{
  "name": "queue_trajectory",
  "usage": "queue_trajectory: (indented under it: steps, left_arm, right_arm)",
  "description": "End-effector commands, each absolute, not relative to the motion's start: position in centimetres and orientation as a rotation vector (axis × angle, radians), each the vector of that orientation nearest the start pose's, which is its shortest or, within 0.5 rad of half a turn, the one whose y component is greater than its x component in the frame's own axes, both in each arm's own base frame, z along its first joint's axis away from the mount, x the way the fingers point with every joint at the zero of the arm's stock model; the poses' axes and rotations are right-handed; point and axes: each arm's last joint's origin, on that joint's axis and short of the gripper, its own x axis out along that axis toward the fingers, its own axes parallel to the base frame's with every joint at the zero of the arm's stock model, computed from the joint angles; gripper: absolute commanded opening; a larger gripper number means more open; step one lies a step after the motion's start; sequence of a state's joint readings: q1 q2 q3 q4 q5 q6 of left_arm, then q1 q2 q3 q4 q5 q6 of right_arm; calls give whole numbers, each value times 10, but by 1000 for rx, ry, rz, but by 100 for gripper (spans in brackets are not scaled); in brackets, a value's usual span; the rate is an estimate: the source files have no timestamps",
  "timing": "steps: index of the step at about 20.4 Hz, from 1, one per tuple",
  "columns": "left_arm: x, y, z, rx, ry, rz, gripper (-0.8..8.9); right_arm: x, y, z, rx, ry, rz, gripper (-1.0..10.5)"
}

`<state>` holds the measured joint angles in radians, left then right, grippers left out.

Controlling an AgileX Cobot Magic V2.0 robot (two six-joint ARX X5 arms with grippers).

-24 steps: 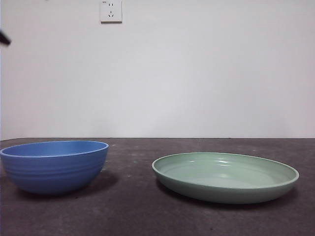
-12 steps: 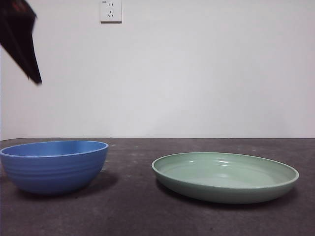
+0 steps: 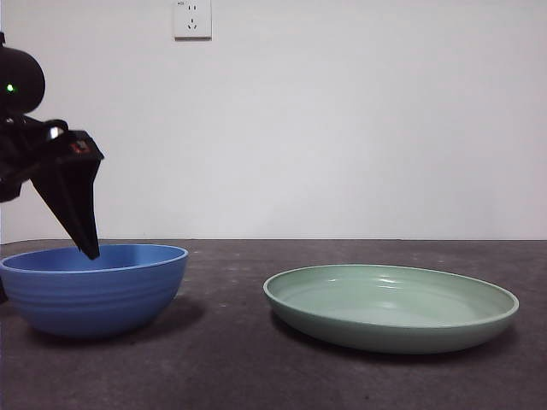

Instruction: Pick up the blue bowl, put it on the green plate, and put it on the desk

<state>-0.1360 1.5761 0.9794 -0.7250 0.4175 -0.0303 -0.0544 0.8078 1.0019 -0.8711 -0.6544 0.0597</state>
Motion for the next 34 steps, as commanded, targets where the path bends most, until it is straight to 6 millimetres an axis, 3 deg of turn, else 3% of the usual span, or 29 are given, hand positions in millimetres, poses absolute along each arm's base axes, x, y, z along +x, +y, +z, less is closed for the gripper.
queue_trajectory:
  steps: [1, 4, 6, 10, 14, 19, 24, 27, 30, 34]
  left_arm:
    - [283, -52, 188, -194, 1316, -462, 377]
    - [283, -52, 188, -194, 1316, -462, 176]
    - [283, -52, 188, -194, 1316, -462, 94]
    - [283, -52, 188, -194, 1316, -462, 21]
    - [285, -52, 192, -202, 1309, -457, 18]
    - [292, -66, 217, -228, 1306, -449, 17]
    - [300, -110, 264, -176, 1237, -525, 17]
    - [305, -146, 281, -127, 1227, -605, 17]
    - [313, -189, 280, -74, 1244, -684, 17]
    - [322, -242, 263, 32, 1262, -712, 17]
  right_arm:
    - [139, 10, 349, 294, 645, 558, 647]
    - [139, 10, 349, 294, 645, 558, 647]
    - [139, 10, 349, 294, 645, 558, 647]
    - [139, 10, 349, 295, 646, 558, 647]
    - [139, 10, 349, 295, 646, 557, 647]
    - [139, 10, 349, 295, 646, 557, 647]
    - [139, 10, 349, 295, 646, 558, 647]
    - [139, 10, 349, 295, 646, 558, 647]
    - [139, 10, 349, 295, 646, 558, 647]
    - [139, 10, 349, 295, 646, 558, 647]
